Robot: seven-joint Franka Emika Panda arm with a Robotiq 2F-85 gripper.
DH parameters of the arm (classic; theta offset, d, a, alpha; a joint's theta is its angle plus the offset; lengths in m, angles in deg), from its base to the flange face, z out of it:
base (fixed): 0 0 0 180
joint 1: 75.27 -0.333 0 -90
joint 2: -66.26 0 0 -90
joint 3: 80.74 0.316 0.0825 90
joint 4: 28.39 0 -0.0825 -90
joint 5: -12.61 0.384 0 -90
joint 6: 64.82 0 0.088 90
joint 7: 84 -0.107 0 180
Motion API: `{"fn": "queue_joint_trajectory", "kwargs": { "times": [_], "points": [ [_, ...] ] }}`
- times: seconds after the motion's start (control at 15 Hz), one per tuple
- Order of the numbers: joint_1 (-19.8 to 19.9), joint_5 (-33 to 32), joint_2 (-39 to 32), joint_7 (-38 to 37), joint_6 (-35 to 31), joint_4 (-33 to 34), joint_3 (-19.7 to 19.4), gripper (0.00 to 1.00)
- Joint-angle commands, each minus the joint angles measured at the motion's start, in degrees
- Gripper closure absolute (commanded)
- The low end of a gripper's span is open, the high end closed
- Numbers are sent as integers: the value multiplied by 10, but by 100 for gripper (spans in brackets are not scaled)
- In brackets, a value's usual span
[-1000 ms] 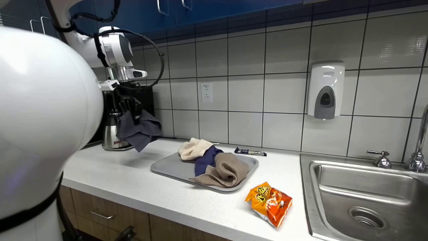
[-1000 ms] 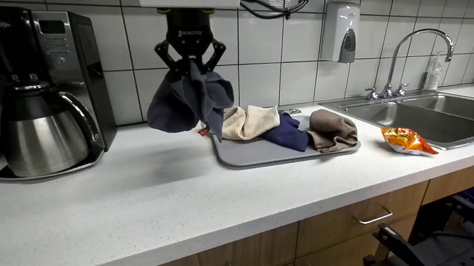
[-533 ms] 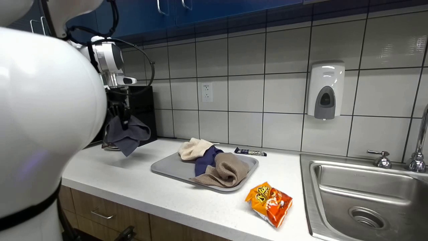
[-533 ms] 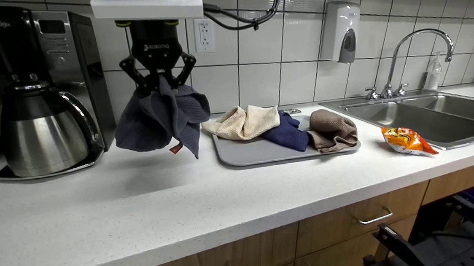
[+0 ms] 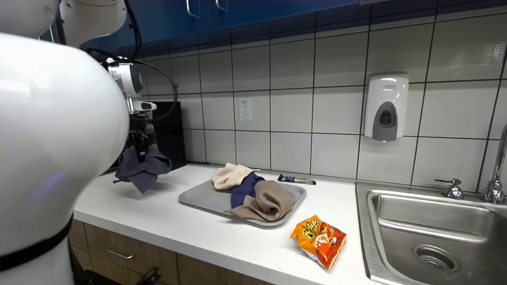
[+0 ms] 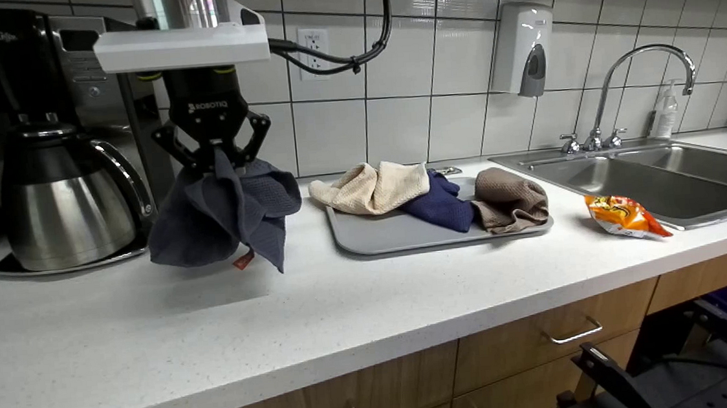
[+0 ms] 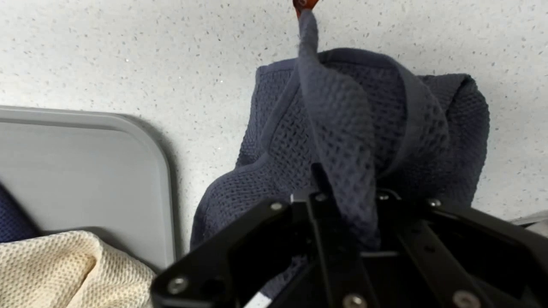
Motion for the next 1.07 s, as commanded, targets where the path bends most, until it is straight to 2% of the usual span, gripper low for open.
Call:
{"fn": "queue_joint_trajectory", "kwargs": {
  "times": [0.0,0.8,0.87,0.93,1.0],
  "points": [
    [-20,-4,-37,-8,35,51,-14,97],
    [-49,5,-98,-4,44,95,-41,97],
    [-50,6,-98,-3,45,95,-41,63],
    [-51,5,-97,-2,46,95,-43,62],
    [-52,5,-95,-2,47,95,-45,55]
  ]
}}
